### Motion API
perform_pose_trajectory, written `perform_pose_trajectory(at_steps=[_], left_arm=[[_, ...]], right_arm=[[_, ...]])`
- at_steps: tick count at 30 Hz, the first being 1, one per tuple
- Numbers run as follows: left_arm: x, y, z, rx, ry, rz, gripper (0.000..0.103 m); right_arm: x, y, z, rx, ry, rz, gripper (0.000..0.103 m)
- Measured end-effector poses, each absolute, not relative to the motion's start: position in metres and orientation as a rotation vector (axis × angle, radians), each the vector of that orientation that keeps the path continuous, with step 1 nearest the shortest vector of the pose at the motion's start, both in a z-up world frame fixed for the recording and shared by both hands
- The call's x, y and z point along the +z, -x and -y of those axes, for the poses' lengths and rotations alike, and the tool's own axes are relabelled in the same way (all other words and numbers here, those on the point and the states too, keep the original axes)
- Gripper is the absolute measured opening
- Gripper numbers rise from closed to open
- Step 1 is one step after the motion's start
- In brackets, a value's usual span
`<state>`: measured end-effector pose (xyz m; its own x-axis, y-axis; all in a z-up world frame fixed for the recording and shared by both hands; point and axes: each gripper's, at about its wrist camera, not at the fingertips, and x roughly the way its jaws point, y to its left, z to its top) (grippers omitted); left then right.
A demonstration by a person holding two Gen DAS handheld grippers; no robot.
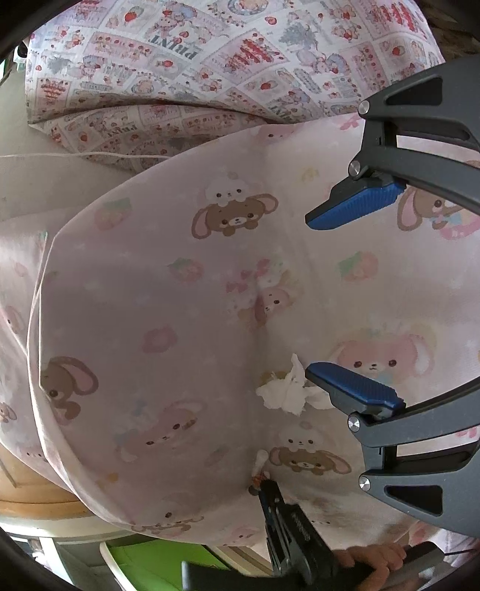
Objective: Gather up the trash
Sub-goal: 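Close the left tool on the orange-and-white hair tie, then close the right tool on the white tissue while the left tool holds the hair tie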
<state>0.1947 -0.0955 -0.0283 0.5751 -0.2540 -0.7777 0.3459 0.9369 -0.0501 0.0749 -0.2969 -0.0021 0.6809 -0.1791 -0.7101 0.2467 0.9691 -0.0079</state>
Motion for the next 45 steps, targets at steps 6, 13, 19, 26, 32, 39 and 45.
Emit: perform_pose_trajectory(at_steps=[6,13,19,26,32,39,45], left_arm=[[-0.012,-0.178,0.074,-0.349,-0.034,-0.956,0.01],[0.003,-0.148,0.066,-0.254,-0.099,-0.901,0.01],[0.02,-0.13,0.051,-0.167,-0.088,-0.766,0.01],[0.024,-0.135,0.055,-0.154,-0.089,-0.756,0.011],[0.022,-0.135,0.052,-0.152,-0.096,-0.769,0.011],[0.022,-0.134,0.05,-0.154,-0.091,-0.771,0.011],[0.025,-0.13,0.052,-0.148,-0.111,-0.747,0.011]], right_arm=[[-0.003,-0.077,0.289,-0.183,-0.09,-0.787,0.076],[-0.01,-0.096,0.268,-0.086,-0.085,-0.817,0.076],[-0.017,-0.125,0.251,-0.058,-0.038,-0.848,0.079],[-0.038,-0.152,0.263,-0.135,-0.16,-0.9,0.079],[-0.049,-0.161,0.248,-0.128,-0.074,-0.921,0.073],[-0.048,-0.162,0.247,-0.132,-0.075,-0.884,0.017],[-0.036,-0.146,0.263,-0.142,-0.151,-0.837,0.013]])
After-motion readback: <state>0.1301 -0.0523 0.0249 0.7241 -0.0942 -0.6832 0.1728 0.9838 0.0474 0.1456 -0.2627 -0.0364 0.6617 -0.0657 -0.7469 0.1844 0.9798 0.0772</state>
